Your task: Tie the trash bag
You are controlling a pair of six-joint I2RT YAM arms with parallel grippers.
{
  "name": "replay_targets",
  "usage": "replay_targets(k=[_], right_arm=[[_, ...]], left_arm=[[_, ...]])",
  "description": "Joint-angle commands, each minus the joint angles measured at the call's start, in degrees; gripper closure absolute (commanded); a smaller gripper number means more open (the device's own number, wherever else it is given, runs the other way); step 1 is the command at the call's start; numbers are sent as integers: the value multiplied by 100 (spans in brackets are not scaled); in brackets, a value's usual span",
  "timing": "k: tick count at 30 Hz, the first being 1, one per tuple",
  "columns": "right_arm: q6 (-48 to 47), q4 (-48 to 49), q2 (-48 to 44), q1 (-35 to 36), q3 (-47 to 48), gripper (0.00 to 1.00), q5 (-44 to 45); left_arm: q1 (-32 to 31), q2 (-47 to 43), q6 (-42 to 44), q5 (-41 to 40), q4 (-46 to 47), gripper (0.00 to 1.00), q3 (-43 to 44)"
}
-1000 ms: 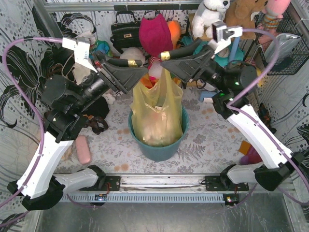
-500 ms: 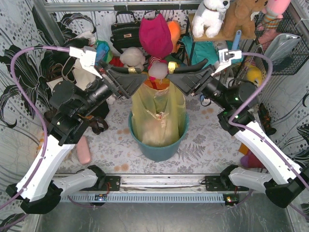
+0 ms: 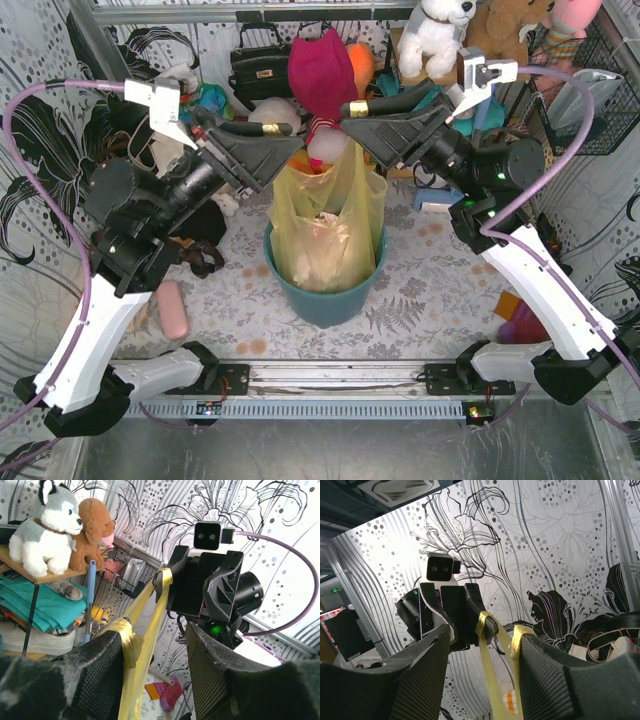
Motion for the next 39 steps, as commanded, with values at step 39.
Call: replay_targets(k=[39], right_arm=[[428,150,-70,30,-1058,48,-59]], left_arm=[[33,-837,75,-287,-231,46,-1183]])
